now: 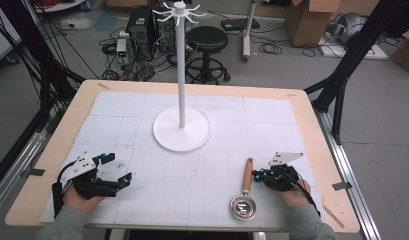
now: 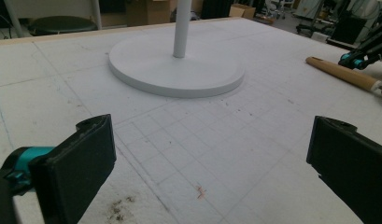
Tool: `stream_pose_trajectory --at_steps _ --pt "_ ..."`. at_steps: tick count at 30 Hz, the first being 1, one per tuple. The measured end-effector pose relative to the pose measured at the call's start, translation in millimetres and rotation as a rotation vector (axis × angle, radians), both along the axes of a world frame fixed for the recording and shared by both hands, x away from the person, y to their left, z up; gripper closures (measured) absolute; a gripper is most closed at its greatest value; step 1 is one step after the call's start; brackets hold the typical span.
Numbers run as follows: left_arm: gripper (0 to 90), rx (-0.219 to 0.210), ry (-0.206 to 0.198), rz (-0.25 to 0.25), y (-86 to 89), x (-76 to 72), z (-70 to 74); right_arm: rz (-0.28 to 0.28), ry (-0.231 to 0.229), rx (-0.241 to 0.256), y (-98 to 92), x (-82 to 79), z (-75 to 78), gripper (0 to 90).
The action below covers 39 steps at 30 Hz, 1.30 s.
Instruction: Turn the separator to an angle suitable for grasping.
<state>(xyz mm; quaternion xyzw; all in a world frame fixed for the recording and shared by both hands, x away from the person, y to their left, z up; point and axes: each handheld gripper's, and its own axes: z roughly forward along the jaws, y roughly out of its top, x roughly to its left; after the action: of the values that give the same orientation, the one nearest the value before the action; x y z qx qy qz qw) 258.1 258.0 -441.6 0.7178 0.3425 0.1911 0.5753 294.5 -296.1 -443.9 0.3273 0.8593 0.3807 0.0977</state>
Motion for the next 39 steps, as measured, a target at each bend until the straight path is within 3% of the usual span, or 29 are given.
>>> stream_pose_trajectory --at_steps 13,17,26,39 --pt "1.8 0.0 -0.003 0.001 1.2 -2.9 0.8 0.04 -0.018 0.004 29.1 9.7 -1.5 90.0" --pt "1.8 -0.019 -0.031 -0.005 0.6 -6.5 6.0 0.061 -0.015 0.006 37.9 12.4 -1.5 90.0" --pt "1.8 -0.011 -0.091 -0.014 0.2 -10.9 7.6 0.097 -0.003 -0.001 56.8 17.8 -0.3 90.0" --pt "1.8 -0.026 -0.108 -0.011 0.8 -13.4 9.7 0.134 0.015 -0.003 77.7 24.1 0.6 90.0"
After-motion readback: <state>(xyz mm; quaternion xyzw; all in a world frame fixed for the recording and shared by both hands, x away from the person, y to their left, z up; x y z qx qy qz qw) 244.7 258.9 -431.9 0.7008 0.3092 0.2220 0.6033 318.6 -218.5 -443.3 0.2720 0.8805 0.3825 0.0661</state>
